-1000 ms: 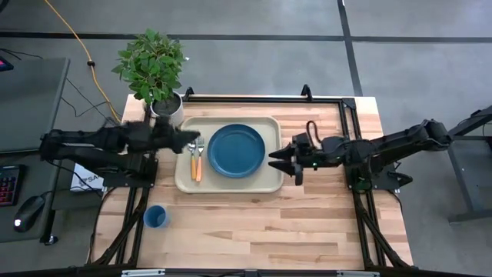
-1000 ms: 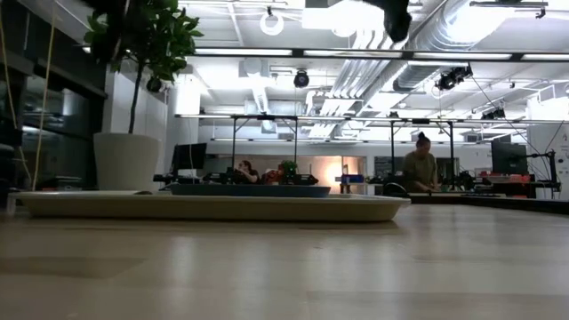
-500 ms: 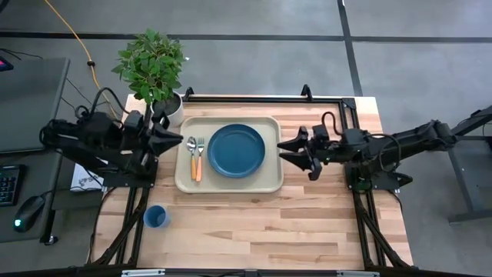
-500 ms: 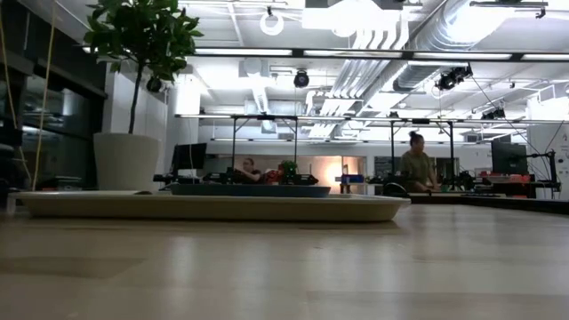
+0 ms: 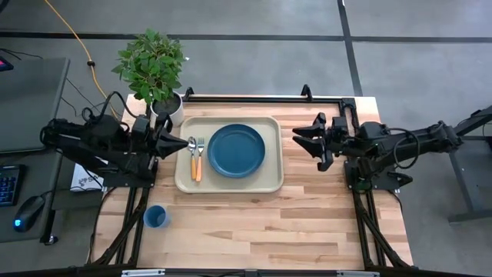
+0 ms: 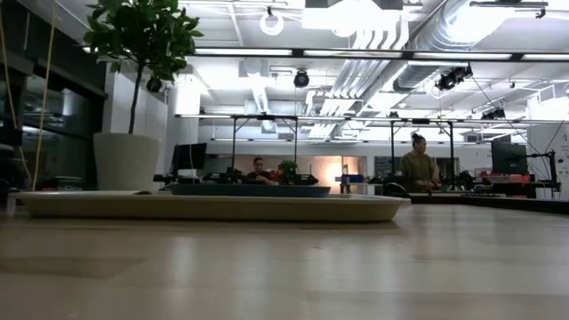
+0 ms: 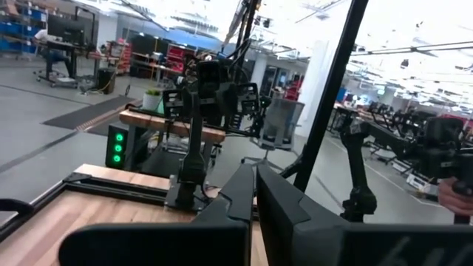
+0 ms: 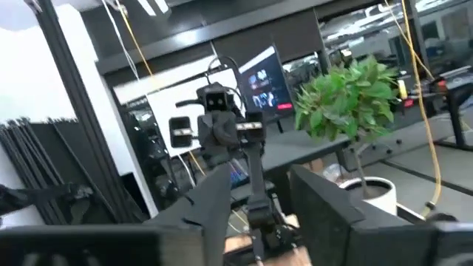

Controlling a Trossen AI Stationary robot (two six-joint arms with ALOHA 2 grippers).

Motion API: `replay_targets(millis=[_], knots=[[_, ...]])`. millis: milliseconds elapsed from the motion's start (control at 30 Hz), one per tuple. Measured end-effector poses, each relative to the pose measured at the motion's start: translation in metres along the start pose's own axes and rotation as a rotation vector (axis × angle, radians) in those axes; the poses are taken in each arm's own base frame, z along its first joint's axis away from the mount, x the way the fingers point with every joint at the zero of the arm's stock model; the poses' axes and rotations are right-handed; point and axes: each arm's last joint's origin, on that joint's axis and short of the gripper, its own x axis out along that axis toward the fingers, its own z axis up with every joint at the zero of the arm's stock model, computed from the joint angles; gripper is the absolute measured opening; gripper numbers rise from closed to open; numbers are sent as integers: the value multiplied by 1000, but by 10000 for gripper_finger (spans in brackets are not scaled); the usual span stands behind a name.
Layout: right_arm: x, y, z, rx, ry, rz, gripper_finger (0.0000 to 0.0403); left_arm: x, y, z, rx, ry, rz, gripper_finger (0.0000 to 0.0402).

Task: Pick and place plate/cup/fork/spoon on tray
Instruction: Put the cup on the top right of the serving tray

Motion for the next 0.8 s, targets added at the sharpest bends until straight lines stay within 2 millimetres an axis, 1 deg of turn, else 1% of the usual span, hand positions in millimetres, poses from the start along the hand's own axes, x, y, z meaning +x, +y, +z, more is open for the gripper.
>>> replay_targets(millis=[67,200,233,267,367,467,567,667,800], knots=[[-2,-4,0,-10,20,-21,106,1,0,0,0,2,0,0],[0,-12,-2,-28,49,-44,25,3,0,-2,2,8,2,0],[2,-13,-2,-32,52,-40,13,3,0,-2,2,8,2,0],[3,-15,-3,-34,59,-33,9,3,0,-1,1,7,3,0],[7,-21,-5,-19,80,-9,16,2,0,-1,1,5,11,0],[12,-26,-9,-9,108,13,3,2,1,-1,2,3,24,0],[15,-31,-10,10,123,13,5,2,1,-1,6,4,25,0],[21,-31,-4,-2,196,-14,1,2,1,-1,10,4,26,0],[35,-24,14,-87,343,-48,0,0,1,0,27,-3,28,0]])
